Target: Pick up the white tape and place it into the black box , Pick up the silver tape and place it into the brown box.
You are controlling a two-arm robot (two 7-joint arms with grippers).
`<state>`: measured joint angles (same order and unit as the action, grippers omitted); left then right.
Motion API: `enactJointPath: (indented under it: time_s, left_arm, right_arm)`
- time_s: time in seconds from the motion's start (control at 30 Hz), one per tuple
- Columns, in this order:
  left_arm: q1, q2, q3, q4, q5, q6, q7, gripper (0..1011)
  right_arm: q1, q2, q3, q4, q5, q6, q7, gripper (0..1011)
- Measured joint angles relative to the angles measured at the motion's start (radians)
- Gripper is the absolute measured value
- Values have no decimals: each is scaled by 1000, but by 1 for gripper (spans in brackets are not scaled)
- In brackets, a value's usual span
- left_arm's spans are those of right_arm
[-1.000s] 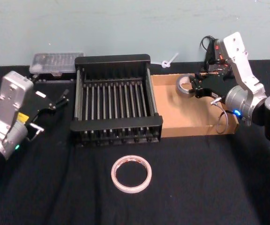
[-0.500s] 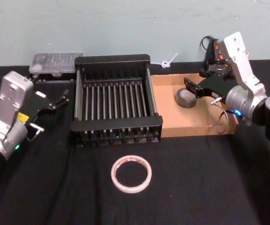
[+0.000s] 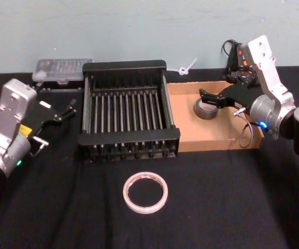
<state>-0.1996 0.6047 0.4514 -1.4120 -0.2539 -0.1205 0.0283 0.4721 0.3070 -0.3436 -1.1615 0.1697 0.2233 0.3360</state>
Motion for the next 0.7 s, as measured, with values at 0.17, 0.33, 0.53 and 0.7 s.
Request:
enactJointPath:
  time_s: [0.17, 0.33, 0.53, 0.7]
  left_arm:
    - [0, 0, 0, 0, 0, 0, 0, 1001]
    - [0, 0, 0, 0, 0, 0, 0, 1002]
    - [0, 0, 0, 0, 0, 0, 0, 1001]
    - [0, 0, 0, 0, 0, 0, 0, 1001]
  right_arm:
    - [0, 0, 0, 0, 0, 0, 0, 1003]
    - [0, 0, 0, 0, 0, 0, 0, 1003]
    - [-7, 0, 4, -7, 2, 1, 4, 1002]
    - [-32, 3, 19, -43, 16, 10, 13, 1002]
